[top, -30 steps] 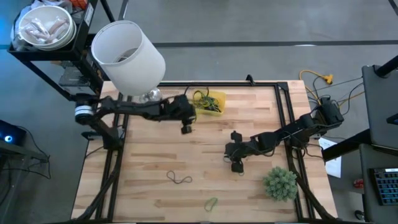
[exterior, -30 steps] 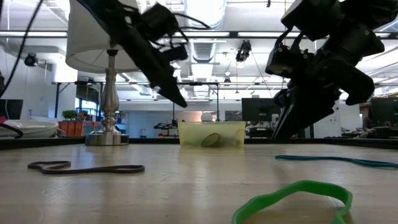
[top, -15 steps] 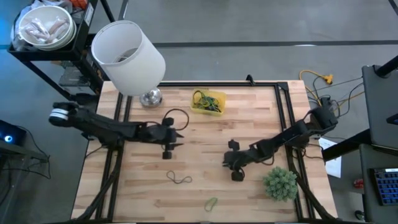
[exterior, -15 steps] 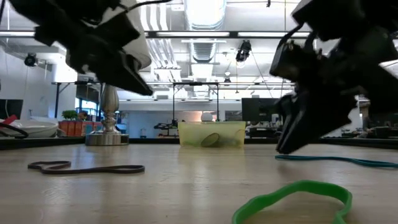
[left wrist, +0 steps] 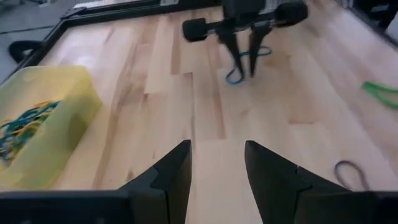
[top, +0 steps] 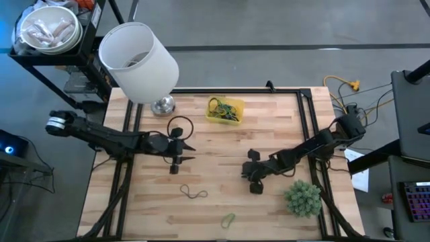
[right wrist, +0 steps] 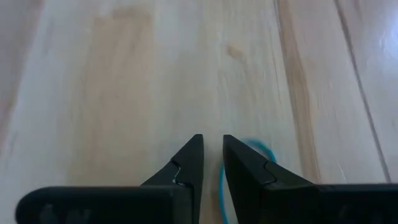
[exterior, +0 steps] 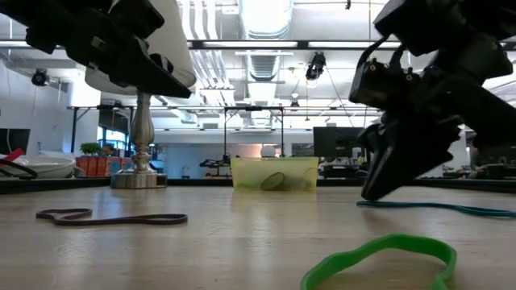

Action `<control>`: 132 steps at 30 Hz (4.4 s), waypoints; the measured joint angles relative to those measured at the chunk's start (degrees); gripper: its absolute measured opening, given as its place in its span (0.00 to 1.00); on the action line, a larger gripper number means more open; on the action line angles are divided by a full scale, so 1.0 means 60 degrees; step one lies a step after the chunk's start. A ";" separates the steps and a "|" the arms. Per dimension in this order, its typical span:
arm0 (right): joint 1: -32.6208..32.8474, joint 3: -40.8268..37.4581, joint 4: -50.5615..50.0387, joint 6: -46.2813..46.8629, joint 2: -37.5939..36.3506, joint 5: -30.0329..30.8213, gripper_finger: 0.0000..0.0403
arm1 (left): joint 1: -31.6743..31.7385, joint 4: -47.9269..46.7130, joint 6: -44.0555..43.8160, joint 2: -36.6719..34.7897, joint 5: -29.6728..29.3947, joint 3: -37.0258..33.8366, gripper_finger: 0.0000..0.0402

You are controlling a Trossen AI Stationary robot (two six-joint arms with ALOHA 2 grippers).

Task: Pick and place rubber bands into bin
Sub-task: Put the blue rubber band into the yellow bin

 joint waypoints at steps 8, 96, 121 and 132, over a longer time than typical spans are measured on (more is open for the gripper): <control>0.0000 0.0094 -0.0804 0.0585 -0.0148 -0.0010 0.14 | -0.0036 0.0175 -0.0097 0.0213 0.0135 0.0014 0.34; -0.6509 0.4102 -0.0994 -0.5318 0.0144 0.2409 0.02 | -0.0038 0.0201 -0.0271 0.0336 0.0138 0.0014 0.34; -0.6568 0.3981 -0.1021 -0.4710 0.0147 0.2256 0.02 | -0.0036 0.0882 -0.0260 0.1445 0.0138 0.0028 0.34; -0.6564 0.3963 -0.1410 -0.4658 0.0151 0.1749 0.08 | -0.0036 0.0888 -0.0260 0.1115 0.0138 0.0025 0.34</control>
